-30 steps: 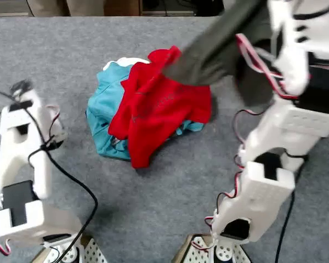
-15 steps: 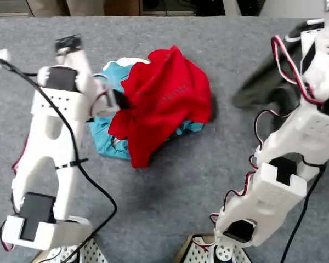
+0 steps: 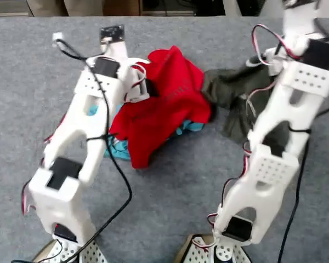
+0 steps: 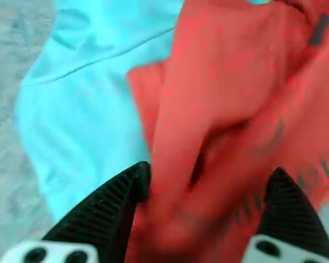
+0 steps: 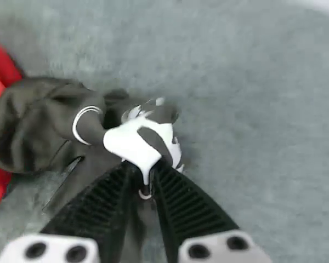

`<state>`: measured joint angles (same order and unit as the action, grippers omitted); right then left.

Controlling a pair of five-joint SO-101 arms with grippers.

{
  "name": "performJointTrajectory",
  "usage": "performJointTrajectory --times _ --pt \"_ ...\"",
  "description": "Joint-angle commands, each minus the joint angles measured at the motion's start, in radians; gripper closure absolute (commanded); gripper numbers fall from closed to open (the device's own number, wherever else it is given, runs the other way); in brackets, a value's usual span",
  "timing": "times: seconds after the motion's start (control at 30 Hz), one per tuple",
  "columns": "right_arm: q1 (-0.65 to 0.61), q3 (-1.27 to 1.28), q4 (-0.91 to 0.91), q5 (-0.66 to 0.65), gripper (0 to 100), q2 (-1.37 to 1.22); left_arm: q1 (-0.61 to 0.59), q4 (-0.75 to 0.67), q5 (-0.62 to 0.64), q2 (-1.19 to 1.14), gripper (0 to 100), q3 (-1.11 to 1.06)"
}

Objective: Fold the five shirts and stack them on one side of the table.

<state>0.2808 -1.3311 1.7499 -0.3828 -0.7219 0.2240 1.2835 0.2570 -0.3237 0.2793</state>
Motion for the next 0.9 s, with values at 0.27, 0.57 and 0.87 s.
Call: performJointTrajectory --times 0.27,0.57,0.87 --pt "-0.025 0.001 -0.256 0.112 99.4 -0.352 -0.044 -0.006 0.012 -0.467 67 0.293" --pt "-0.09 -0.047 -0.304 0.146 99.4 -0.427 -0.066 0.18 0.012 -0.693 99 0.655" --pt "-0.085 -0.234 -0.279 0.153 99.4 -0.547 -0.344 0.45 -0.077 -0.786 98 1.022"
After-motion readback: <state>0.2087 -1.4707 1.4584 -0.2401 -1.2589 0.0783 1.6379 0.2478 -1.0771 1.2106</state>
